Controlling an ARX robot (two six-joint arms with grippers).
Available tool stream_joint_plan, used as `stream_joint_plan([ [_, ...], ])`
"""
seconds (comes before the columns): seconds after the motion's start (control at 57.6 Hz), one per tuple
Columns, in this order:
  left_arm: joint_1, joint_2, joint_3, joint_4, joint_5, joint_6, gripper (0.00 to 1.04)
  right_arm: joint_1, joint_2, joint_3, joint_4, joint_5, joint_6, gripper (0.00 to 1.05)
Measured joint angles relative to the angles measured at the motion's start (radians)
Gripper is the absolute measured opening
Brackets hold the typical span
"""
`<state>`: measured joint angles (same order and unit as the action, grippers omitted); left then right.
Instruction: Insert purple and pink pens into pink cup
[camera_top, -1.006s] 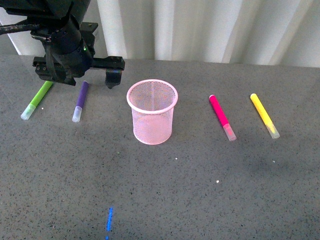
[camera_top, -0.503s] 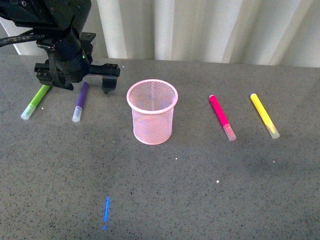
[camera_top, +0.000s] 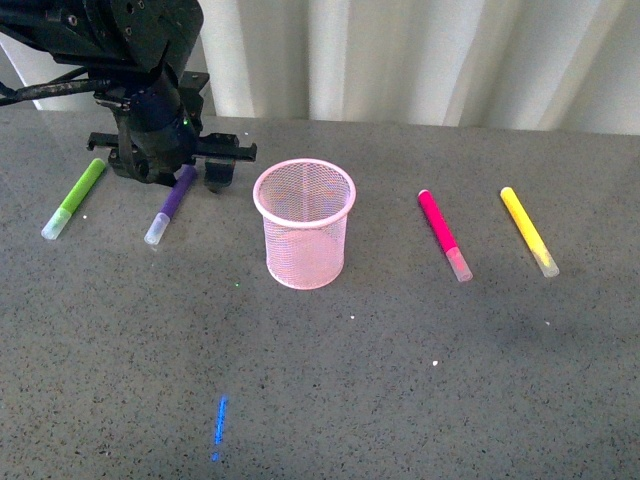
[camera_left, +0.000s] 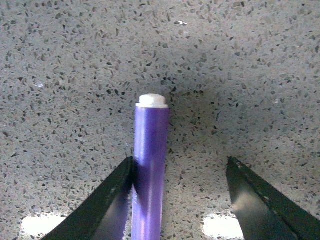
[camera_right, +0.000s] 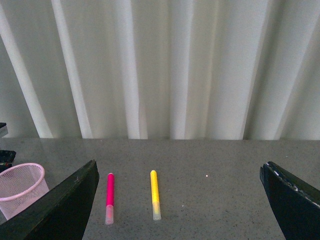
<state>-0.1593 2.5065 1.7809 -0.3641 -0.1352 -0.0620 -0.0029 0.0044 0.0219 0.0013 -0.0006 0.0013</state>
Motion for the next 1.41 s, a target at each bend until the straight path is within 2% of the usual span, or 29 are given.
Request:
stream_joint_plan([
  [0.278, -0.004, -0.004, -0.037, 0.047, 0.004, 0.0, 0.18, 0.0, 0.0, 0.0, 0.0, 0.0, 0.0, 0.98],
  [0.33, -0.003, -0.008, -0.046, 0.057, 0.0, 0.0, 0.13, 0.0, 0.0, 0.0, 0.0, 0.0, 0.0, 0.98],
  [0.729, 0.017, -0.047, -0.125, 0.154, -0.008, -0.002, 0.13, 0.0, 0.0, 0.0, 0.0, 0.0, 0.0, 0.98],
  [0.902, 0.031, -0.105, -0.181, 0.252, 0.005, -0.019, 0.12, 0.0, 0.0, 0.0, 0.0, 0.0, 0.0, 0.98],
  [1.18, 0.04, -0.488, -0.43, 0.637, 0.039, -0.039, 0.12, 0.0, 0.0, 0.0, 0.0, 0.0, 0.0, 0.98],
  [1.405, -0.023, -0.732, -0.692, 0.89, 0.022, -0.192, 0.12, 0.0, 0.0, 0.0, 0.0, 0.0, 0.0, 0.98],
])
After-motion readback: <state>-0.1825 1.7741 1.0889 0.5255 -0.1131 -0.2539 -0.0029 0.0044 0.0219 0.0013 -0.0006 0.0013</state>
